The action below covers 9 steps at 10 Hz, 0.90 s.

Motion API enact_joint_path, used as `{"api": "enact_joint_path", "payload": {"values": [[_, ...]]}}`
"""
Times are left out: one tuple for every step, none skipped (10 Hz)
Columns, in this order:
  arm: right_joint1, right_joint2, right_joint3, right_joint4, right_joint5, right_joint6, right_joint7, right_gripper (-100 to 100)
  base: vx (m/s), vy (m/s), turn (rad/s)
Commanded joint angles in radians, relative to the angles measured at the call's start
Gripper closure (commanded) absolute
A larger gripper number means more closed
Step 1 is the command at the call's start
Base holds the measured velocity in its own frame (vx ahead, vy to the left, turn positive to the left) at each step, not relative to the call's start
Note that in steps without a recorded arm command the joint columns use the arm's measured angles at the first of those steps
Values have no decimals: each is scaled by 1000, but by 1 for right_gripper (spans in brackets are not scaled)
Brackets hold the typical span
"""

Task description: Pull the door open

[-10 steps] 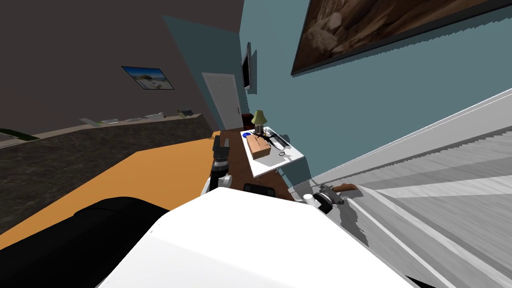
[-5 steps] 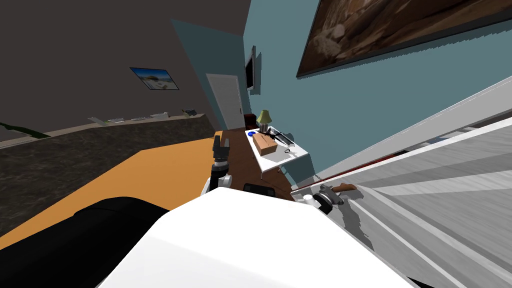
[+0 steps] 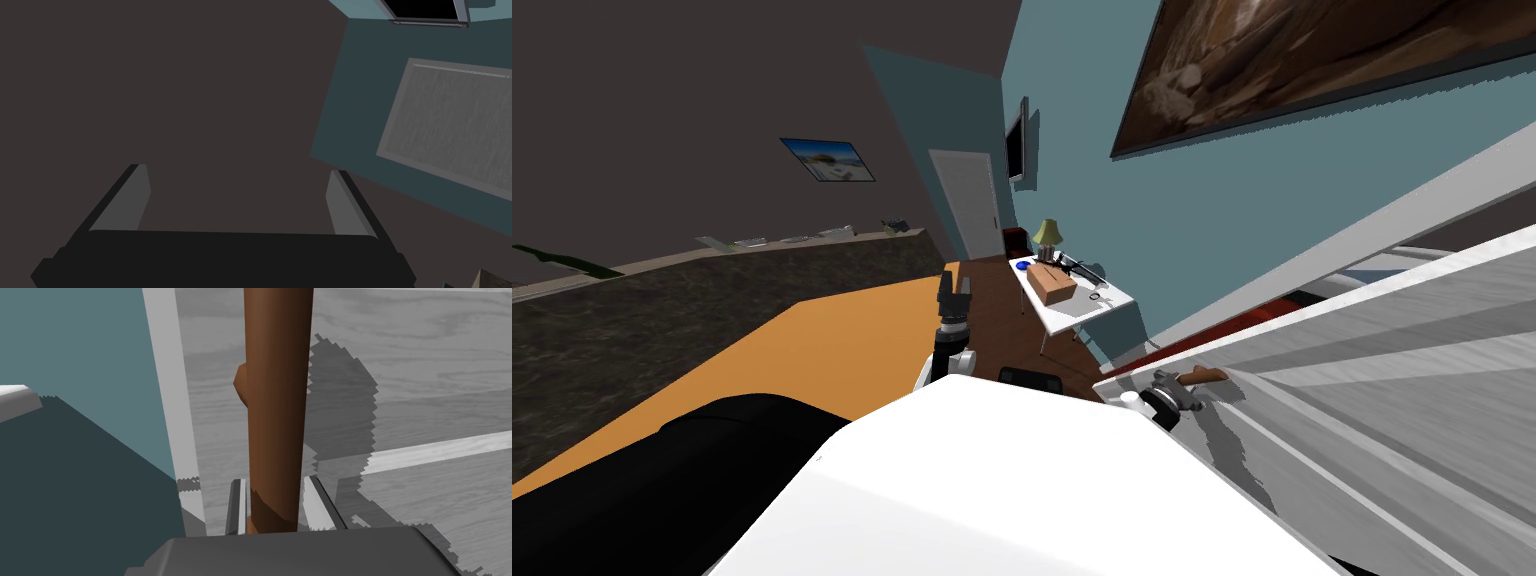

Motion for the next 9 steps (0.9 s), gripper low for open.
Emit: {"api": "enact_joint_path", "payload": {"values": [[6, 3, 15, -10, 8, 7, -13, 100, -119, 142, -17], [11, -3, 25, -10, 14, 8, -27, 100, -115, 139, -12], [19, -12, 42, -9, 24, 9, -50, 100, -109, 137, -40], [26, -20, 57, -9, 33, 10, -70, 100, -74, 96, -43], [30, -25, 66, -9, 38, 11, -82, 100, -36, 43, -31], [36, -32, 78, -8, 45, 12, -99, 100, -3, -6, -19], [41, -39, 90, -8, 53, 13, -115, 100, 29, -36, -28], [48, -47, 105, -7, 61, 14, -135, 100, 46, -64, -25], [53, -53, 116, -7, 68, 15, -149, 100, 64, -105, -19]]}}
